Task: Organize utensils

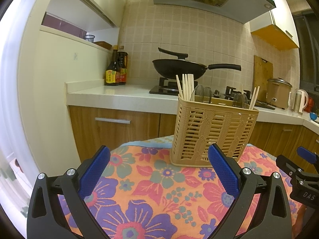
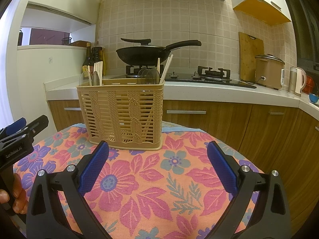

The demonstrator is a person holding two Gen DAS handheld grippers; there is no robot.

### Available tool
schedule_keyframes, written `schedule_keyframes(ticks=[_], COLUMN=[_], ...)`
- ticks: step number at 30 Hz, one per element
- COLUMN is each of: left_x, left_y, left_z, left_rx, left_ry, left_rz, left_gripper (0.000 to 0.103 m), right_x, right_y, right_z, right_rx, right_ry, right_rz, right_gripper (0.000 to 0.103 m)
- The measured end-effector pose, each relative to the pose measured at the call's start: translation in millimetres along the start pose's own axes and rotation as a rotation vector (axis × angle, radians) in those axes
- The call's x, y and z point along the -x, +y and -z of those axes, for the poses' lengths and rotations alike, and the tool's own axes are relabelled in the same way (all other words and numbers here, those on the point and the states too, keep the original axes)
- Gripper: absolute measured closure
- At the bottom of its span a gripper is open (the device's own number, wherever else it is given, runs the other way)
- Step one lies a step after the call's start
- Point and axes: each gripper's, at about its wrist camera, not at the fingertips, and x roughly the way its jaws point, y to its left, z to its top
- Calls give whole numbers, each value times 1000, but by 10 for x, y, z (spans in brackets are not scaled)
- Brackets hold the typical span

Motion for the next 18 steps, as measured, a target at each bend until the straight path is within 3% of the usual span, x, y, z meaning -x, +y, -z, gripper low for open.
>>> schedule_keyframes(ticks=[18], left_x=[1], left_y=[4], left_z=[2], left_rx=[-2], left_ry=[-5], left_rz=[-13], left_gripper=[8], right_x=[-37], right_y=[18], right_z=[8], right_rx=[9], right_ry=[15], right_rz=[3], right_gripper=[9])
